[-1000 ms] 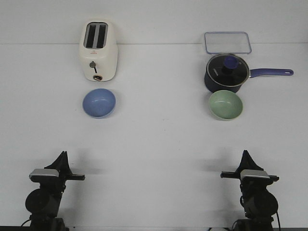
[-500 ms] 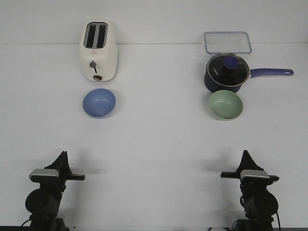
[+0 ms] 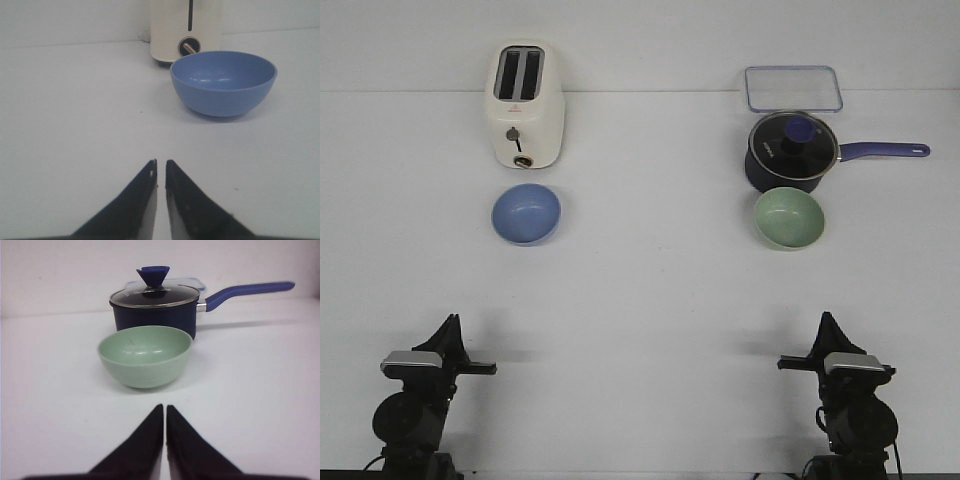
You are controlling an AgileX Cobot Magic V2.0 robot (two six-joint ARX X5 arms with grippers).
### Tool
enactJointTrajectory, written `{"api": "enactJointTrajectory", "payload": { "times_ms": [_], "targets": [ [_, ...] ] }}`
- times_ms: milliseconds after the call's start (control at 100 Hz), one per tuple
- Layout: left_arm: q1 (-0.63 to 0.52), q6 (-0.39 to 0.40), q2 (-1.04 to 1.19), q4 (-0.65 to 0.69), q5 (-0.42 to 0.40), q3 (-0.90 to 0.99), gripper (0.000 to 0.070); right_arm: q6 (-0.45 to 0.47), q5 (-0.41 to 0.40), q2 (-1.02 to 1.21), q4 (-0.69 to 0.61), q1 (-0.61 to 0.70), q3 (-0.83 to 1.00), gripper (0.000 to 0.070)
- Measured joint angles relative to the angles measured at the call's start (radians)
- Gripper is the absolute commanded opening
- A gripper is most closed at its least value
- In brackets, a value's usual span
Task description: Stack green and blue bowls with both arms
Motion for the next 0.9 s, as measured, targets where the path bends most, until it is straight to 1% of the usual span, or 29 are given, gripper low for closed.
{"api": "enactJointTrajectory", "payload": {
  "times_ms": [200,270,320,370,460,490,500,510,590,610,630,750,900],
  "targets": [
    [0.0,0.0,0.0,0.0,0.0,0.0,0.0014,0.14,-0.003,0.0,0.017,0.0,0.002,0.0005],
    [0.0,0.0,0.0,0.0,0.0,0.0,0.0015,0.189,-0.003,0.0,-0.027,0.0,0.025,0.0003],
    [0.0,0.0,0.0,0.0,0.0,0.0,0.0014,0.232,0.004,0.012,-0.089,0.0,0.08,0.0002],
    [0.0,0.0,0.0,0.0,0.0,0.0,0.0015,0.261,0.008,0.044,-0.124,0.0,0.156,0.0002],
    [0.0,0.0,0.0,0.0,0.0,0.0,0.0014,0.266,0.008,0.144,-0.144,0.0,0.328,0.0013],
    [0.0,0.0,0.0,0.0,0.0,0.0,0.0014,0.258,0.008,0.197,-0.16,0.0,0.404,0.0047],
    [0.0,0.0,0.0,0.0,0.0,0.0,0.0015,0.257,0.008,0.206,-0.163,0.0,0.415,0.0083],
    [0.0,0.0,0.0,0.0,0.0,0.0,0.0014,0.253,0.008,0.224,-0.171,0.0,0.436,0.0097],
    [0.0,0.0,0.0,0.0,0.0,0.0,0.0015,0.2,0.008,0.394,-0.25,0.0,0.607,0.0366],
    [0.0,0.0,0.0,0.0,0.0,0.0,0.0014,0.184,0.008,0.438,-0.273,0.0,0.645,0.0414],
    [0.0,0.0,0.0,0.0,0.0,0.0,0.0014,0.174,0.008,0.469,-0.286,0.0,0.669,0.0445],
    [0.0,0.0,0.0,0.0,0.0,0.0,0.0014,0.11,0.008,0.732,-0.399,-0.005,0.866,0.0446],
    [0.0,0.0,0.0,0.0,0.0,0.0,0.0014,0.07,0.017,1.033,-0.476,-0.031,1.047,0.0447]
  ]
}}
